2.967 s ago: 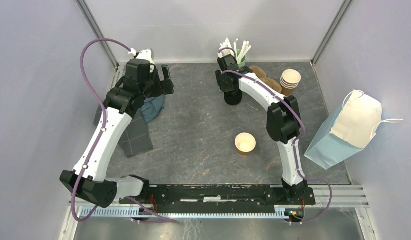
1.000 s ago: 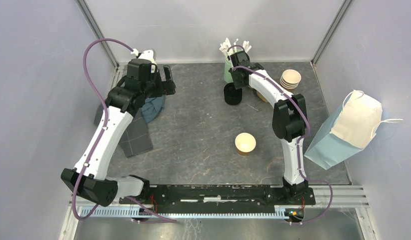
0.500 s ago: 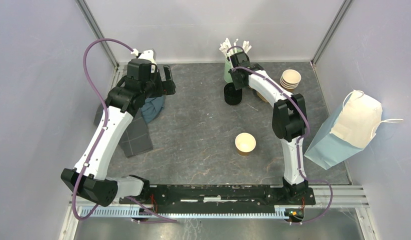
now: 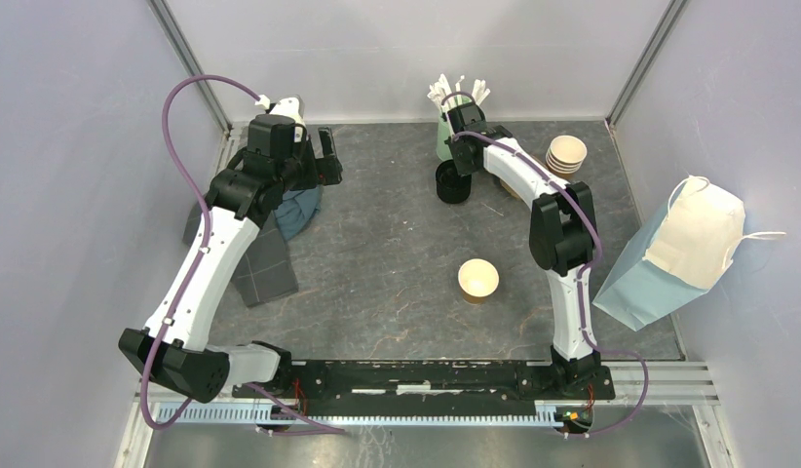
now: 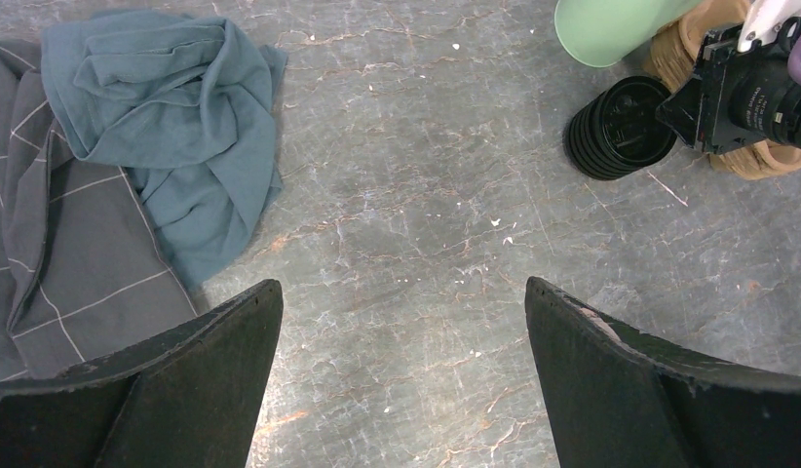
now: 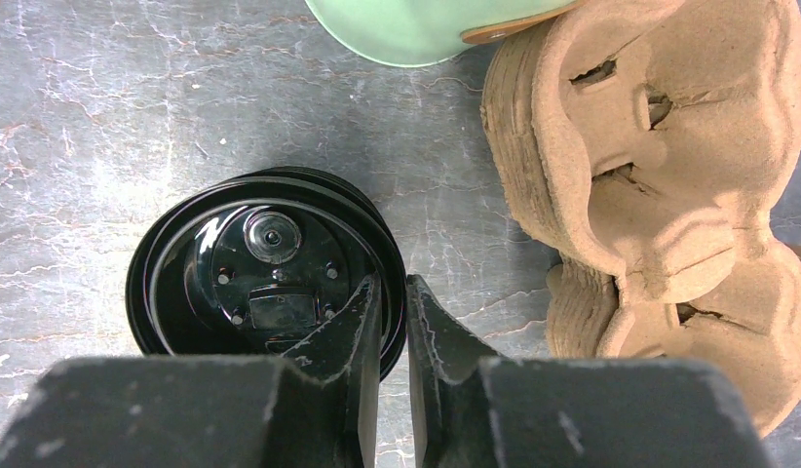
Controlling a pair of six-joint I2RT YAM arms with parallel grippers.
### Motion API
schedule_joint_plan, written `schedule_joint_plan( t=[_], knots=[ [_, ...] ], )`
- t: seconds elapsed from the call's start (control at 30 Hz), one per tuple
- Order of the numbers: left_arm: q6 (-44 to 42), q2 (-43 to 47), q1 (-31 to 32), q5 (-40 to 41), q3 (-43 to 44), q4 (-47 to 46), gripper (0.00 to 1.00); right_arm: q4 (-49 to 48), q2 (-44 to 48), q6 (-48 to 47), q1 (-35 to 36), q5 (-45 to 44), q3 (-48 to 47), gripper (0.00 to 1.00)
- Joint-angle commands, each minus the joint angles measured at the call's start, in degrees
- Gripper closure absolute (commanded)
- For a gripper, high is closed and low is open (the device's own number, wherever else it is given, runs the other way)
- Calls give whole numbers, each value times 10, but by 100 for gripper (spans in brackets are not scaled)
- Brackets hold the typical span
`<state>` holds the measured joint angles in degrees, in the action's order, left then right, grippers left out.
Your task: Pack the takeout coffee
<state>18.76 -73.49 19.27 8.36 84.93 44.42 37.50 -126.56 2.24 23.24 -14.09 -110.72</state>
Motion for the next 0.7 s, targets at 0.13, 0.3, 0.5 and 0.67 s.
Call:
schedule_joint_plan(
  t=[0.13,0.3,0.5,0.67],
  knots=[
    [-23,8,2,-20,7,-18,0,-1,34,1,0,-10,-19,83],
    [-18,15,2,-28,0,-20,0,0,47,9,0,-7,-16,83],
    [-15,27,3,-36,-5,-21,0,-7,58,11,0,-5,-1,82],
    [-14,33,3,-43,-10,-20,0,8,61,18,0,2,-20,83]
  ],
)
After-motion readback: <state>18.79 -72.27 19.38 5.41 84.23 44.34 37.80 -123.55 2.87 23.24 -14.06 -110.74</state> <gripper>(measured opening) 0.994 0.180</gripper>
